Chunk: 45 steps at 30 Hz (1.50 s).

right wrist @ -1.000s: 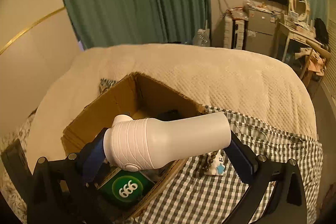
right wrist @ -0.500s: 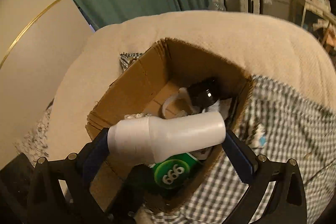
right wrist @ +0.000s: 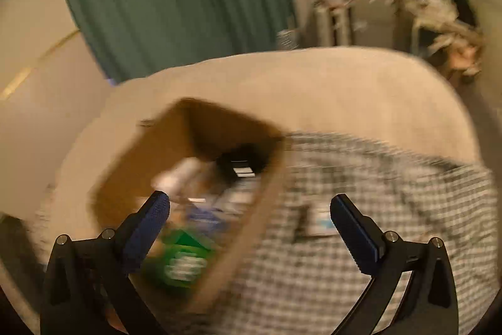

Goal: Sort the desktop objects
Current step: 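Move both open tools back over the bear toy and bracelet, then grasp the white bear toy with the right tool while the left tool grasps the bead bracelet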

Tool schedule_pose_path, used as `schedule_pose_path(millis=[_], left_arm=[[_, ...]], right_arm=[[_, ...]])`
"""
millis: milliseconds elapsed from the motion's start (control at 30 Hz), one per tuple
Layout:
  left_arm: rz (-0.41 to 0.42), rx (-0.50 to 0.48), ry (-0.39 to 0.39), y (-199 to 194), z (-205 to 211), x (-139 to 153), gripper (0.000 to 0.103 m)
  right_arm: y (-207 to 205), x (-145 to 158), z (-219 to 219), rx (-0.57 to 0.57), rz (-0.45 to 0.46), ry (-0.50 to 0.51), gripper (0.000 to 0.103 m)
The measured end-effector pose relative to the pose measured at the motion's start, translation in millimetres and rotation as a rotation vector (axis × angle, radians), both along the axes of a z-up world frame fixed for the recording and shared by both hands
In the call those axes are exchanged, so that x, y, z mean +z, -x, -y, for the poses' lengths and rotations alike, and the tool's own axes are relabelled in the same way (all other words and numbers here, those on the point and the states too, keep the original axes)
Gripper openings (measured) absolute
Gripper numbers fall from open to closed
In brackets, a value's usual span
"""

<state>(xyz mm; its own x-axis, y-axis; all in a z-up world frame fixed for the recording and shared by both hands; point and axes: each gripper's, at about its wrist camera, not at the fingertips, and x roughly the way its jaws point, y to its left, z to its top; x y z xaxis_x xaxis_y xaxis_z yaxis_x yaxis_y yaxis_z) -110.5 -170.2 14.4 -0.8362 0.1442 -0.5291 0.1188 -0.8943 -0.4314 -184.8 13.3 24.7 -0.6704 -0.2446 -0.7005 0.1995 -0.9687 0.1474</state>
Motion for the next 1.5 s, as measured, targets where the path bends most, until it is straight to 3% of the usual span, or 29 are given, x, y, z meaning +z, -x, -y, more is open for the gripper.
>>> schedule_pose_path(millis=[100,267,400,733,800,833,933,1067,1233,1367,1500], left_arm=[[-0.008,-0.039,0.005,-11,-19,5,0.099],[-0.015,-0.034,0.141,-18,-53,2,0.101],[0.021,-0.018,0.195,-7,-59,-9,0.101],[0.067,-0.006,0.253,27,-72,-34,0.101],[0.062,-0.015,0.283,26,-77,-35,0.101],[0.058,-0.015,0.301,26,-79,-34,0.101],[0.046,-0.018,0.323,23,-83,-28,0.101],[-0.001,-0.045,0.32,7,-94,-14,0.101],[-0.043,-0.152,0.317,-21,-134,-2,0.103],[-0.01,-0.268,0.349,-29,-178,-21,0.103],[0.068,-0.33,0.457,-20,-214,-61,0.103]], right_arm=[[-1,-40,-30,-0.003,0.023,-0.092,0.103],[10,-112,-45,0.018,0.125,-0.028,0.087],[22,-140,-41,0.004,0.13,0.024,0.079],[76,-196,-40,-0.045,0.201,0.151,0.08],[75,-197,-37,-0.028,0.189,0.137,0.072],[71,-194,-37,-0.008,0.176,0.144,0.052],[46,-181,-45,0.022,0.163,0.097,0.052],[-8,-151,-91,0.052,0.119,0.037,0.052],[-66,-128,-153,-0.019,0.098,-0.027,0.052],[-71,-138,-196,-0.117,0.142,0.033,0.052],[-72,-141,-203,-0.147,0.114,-0.006,0.052]])
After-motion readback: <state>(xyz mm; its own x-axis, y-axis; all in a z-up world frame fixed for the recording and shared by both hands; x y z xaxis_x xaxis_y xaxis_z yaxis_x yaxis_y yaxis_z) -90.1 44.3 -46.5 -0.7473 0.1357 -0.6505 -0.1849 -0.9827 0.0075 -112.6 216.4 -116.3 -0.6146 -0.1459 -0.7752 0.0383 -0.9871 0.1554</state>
